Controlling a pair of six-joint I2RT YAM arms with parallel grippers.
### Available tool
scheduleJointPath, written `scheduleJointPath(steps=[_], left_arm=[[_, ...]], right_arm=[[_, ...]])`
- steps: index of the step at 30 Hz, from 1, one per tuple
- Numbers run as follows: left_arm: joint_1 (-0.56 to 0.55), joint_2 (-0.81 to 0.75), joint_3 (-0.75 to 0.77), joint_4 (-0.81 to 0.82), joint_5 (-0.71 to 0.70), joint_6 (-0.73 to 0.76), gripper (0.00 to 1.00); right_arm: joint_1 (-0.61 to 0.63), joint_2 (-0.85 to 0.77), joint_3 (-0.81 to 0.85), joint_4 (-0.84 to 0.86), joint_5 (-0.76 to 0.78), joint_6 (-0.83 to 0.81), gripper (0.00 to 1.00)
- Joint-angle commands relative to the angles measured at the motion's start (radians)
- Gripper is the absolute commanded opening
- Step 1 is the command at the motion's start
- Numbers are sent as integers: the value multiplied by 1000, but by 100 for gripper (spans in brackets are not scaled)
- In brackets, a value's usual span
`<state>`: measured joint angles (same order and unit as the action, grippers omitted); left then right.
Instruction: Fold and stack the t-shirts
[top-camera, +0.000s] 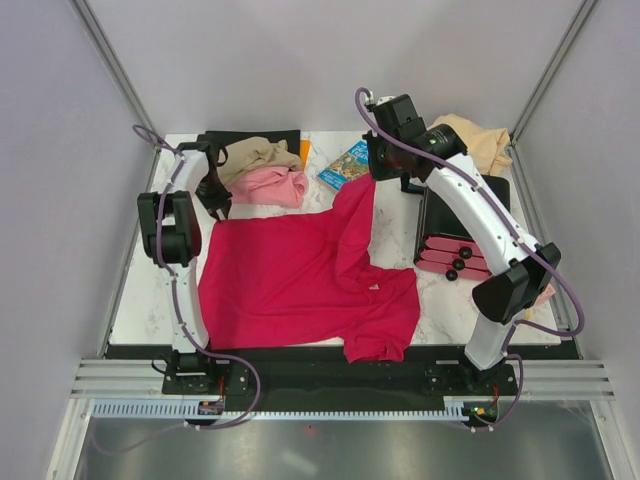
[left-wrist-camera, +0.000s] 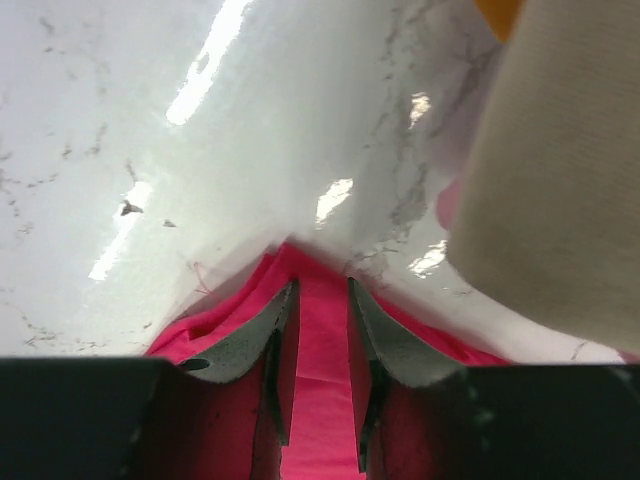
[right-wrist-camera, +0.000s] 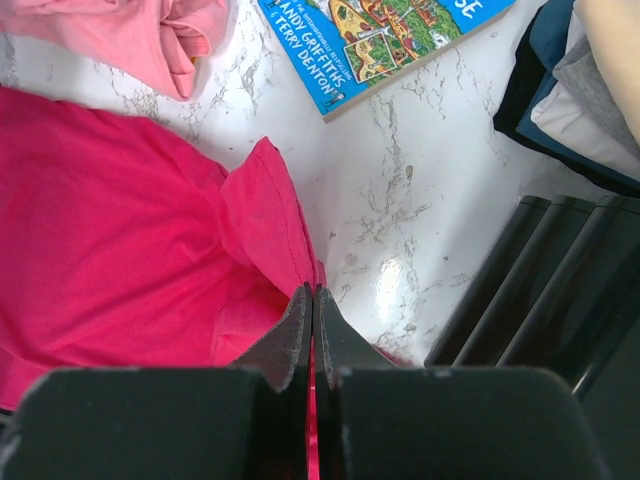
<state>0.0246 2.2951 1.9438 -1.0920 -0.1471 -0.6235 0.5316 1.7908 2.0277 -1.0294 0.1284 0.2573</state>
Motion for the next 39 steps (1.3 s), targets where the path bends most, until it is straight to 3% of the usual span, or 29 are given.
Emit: scheduleJointPath(steps=[1, 6, 9, 18, 28, 39], left_arm=[[8, -6, -20, -98, -54, -41, 33], [8, -146, -210, -59, -63, -44, 33], [8, -164, -235, -59, -58, -19, 33], [9, -227, -255, -71, -117, -28, 33], [11, -154, -118, -86, -77, 13, 35], [8, -172, -180, -75, -94, 16, 41]], right_arm=[[-7, -63, -17, -6, 8, -10, 0], [-16, -83, -49, -1, 16, -9, 0], [-19, -84, -52, 8, 8, -7, 0], [-27, -94, -55, 22, -12, -10, 0], [-39, -136, -118, 22, -12, -16, 0], [-61, -130, -133, 26, -27, -13, 0]])
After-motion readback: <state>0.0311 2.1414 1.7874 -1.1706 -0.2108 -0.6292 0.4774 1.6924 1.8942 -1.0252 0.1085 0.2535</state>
